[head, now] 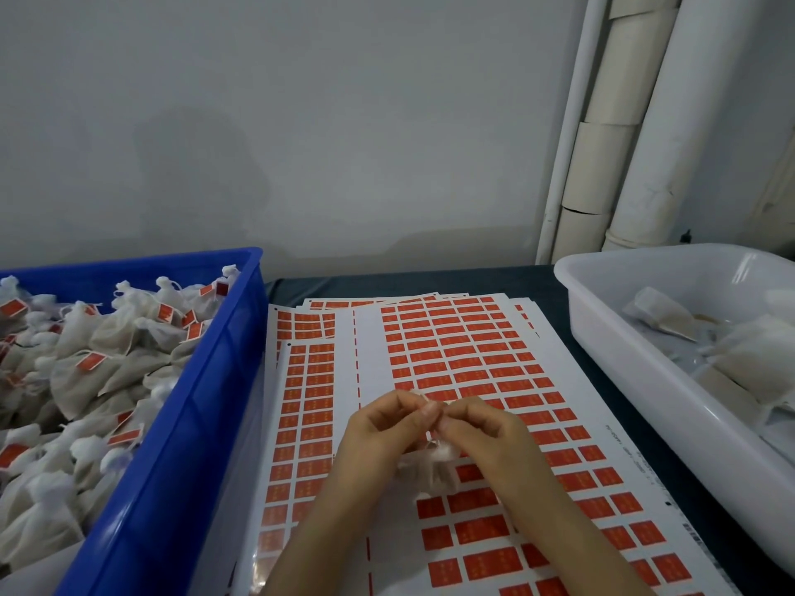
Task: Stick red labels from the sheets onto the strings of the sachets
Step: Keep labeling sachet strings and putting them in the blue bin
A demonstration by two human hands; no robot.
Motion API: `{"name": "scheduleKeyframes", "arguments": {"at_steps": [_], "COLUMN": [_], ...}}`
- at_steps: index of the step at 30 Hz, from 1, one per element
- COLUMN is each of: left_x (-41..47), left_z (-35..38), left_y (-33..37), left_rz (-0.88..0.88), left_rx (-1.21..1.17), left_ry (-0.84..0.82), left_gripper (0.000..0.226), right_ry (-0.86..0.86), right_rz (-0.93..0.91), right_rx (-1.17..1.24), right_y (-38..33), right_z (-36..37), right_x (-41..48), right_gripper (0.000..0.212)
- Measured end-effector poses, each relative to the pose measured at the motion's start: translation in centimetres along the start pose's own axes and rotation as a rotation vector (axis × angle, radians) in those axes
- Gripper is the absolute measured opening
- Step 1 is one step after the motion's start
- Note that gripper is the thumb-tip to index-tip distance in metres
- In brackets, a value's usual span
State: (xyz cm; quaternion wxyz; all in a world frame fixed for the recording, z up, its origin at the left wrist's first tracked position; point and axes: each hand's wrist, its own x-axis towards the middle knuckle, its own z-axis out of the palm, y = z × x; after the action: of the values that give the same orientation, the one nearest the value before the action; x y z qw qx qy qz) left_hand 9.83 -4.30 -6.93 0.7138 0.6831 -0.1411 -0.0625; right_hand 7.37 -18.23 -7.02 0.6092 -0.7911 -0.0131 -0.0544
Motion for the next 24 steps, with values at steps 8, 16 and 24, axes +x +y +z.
{"name": "scheduleKeyframes", "arguments": {"at_steps": [8,16,24], "left_x": [-0.1,-0.1,-0.2], "left_z": [0.5,0.8,0.7], "left_y": [-0.3,-0.7,-0.2], "left_rz": [-0.035,-0.156,-0.128], "left_rx": [0.148,0.273,0.218], "left_ry": [-0.054,-0.194,-0.296], "left_gripper": [0.024,0.053,0.025], "right_ry": [0.088,0.218,0.149], "right_rz": [0.168,0.246,0.173], "right_rx": [0.238,0.577,0.863], "right_y": [-0.3,-0.3,-0.5], "right_z": [-0.1,-1.3,-2.5], "right_x": [0.1,0.6,0.9], "right_gripper": [0.021,0.02,0.028]}}
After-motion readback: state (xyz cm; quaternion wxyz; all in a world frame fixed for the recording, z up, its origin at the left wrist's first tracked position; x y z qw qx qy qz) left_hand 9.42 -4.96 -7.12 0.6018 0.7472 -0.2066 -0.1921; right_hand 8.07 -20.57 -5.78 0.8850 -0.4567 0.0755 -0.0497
